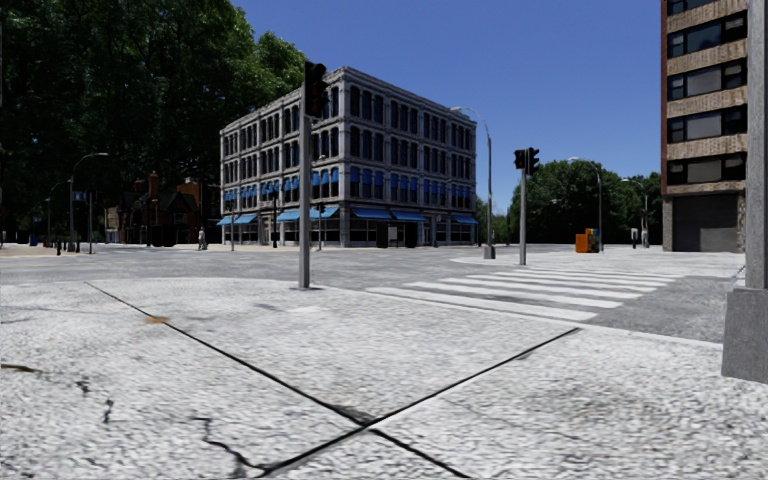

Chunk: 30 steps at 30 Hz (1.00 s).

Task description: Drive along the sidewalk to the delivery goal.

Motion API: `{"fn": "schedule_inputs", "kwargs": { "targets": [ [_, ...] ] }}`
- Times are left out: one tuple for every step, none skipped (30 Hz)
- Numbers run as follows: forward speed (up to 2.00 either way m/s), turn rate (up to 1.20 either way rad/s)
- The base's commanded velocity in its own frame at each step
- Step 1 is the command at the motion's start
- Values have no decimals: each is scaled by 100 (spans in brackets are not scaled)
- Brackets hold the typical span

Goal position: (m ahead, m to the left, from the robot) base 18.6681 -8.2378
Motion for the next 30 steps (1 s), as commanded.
{"fn": "schedule_inputs", "kwargs": {
  "targets": [
    [200, 0],
    [200, 0],
    [200, 0],
    [200, 0],
    [200, 0],
    [200, 0],
    [200, -5],
    [200, -29],
    [200, -29],
    [200, -36],
    [200, -43],
    [200, -43],
    [200, -46],
    [200, -47],
    [200, -47],
    [200, -47],
    [200, -47],
    [200, -47],
    [200, -47],
    [200, -47],
    [200, -47],
    [200, -47],
    [200, -47],
    [200, -50],
    [200, -69],
    [200, -77],
    [200, -79],
    [200, -79],
    [200, -74],
    [200, -71]
  ]
}}
